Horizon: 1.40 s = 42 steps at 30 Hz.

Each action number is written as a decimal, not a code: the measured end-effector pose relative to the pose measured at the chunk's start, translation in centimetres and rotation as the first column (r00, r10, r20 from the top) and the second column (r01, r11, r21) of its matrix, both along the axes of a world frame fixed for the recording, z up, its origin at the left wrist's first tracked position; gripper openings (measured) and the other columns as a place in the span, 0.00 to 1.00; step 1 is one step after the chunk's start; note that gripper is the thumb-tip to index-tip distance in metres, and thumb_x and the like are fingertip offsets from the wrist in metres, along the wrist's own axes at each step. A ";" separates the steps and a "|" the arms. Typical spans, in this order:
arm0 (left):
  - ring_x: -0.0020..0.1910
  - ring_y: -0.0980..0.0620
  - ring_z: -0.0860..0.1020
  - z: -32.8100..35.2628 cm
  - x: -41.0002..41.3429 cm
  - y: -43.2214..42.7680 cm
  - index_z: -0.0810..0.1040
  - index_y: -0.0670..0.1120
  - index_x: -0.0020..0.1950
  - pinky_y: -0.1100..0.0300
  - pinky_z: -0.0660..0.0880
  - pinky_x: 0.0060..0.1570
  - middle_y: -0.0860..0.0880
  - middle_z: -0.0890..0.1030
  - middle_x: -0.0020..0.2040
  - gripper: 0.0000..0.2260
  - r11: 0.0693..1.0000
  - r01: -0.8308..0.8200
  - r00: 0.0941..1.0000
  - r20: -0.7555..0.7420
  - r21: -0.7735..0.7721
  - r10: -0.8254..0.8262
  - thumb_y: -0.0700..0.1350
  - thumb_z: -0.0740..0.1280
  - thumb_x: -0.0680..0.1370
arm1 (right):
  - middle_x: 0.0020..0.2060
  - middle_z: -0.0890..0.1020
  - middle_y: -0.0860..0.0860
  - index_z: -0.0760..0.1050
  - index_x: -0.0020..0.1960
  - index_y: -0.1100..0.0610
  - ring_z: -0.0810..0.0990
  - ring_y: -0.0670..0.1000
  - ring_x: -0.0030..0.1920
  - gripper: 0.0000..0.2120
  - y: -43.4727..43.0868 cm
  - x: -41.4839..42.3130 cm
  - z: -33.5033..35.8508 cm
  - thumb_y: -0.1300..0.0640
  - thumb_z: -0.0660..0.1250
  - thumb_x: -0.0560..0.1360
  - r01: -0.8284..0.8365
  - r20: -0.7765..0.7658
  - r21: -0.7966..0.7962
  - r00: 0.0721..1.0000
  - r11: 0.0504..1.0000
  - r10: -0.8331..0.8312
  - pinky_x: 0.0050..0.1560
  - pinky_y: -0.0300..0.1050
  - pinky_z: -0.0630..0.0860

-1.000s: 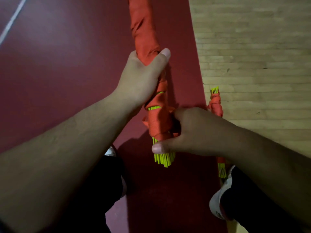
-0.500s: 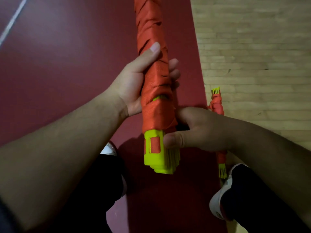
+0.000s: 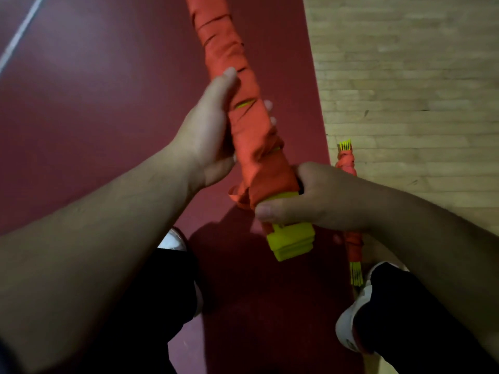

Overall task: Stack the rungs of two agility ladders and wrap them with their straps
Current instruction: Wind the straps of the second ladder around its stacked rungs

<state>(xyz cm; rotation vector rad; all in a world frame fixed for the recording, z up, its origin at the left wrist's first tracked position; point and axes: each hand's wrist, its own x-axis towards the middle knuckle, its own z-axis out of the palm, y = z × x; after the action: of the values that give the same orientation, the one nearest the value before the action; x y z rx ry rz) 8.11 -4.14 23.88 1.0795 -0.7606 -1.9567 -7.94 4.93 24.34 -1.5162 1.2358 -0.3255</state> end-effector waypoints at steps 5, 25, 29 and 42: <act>0.52 0.45 0.83 0.1 1.3 -0.2 0.71 0.49 0.67 0.46 0.76 0.59 0.41 0.81 0.61 0.25 0.993 0.113 0.956 -0.277 0.046 -0.096 0.64 0.57 0.79 | 0.38 0.85 0.49 0.81 0.46 0.55 0.83 0.43 0.39 0.12 0.9 0.1 0.4 0.49 0.76 0.69 -0.078 0.373 0.127 0.928 0.989 0.025 0.40 0.35 0.77; 0.40 0.45 0.84 -0.6 -0.6 0.2 0.77 0.46 0.47 0.47 0.82 0.45 0.47 0.84 0.41 0.19 0.953 -0.111 0.884 0.411 -0.283 0.225 0.63 0.65 0.76 | 0.35 0.81 0.43 0.76 0.43 0.47 0.80 0.42 0.36 0.30 1.0 1.3 -0.4 0.23 0.72 0.57 -0.091 -0.519 -0.233 0.853 0.968 -0.045 0.43 0.49 0.80; 0.50 0.42 0.84 -0.9 -0.4 -0.4 0.71 0.43 0.67 0.42 0.80 0.52 0.43 0.82 0.55 0.33 0.976 -0.115 0.862 0.471 -0.185 0.190 0.65 0.63 0.73 | 0.33 0.80 0.44 0.76 0.41 0.48 0.80 0.46 0.36 0.31 1.3 1.7 -0.5 0.22 0.65 0.58 -0.085 -0.549 -0.327 0.828 0.941 -0.116 0.38 0.46 0.77; 0.45 0.49 0.82 0.1 -0.6 0.9 0.85 0.41 0.42 0.49 0.79 0.55 0.44 0.83 0.45 0.19 0.991 0.121 0.980 -0.164 0.062 -0.110 0.50 0.61 0.80 | 0.28 0.78 0.41 0.81 0.36 0.44 0.74 0.38 0.30 0.04 0.5 0.2 0.7 0.49 0.72 0.69 0.000 0.380 0.105 0.924 0.994 -0.040 0.32 0.31 0.71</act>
<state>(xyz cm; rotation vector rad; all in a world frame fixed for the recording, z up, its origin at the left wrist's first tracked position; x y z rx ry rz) 7.53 -3.28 23.96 0.9240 -0.6830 -2.1548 -7.72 5.42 25.07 -1.2767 0.9424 -0.5364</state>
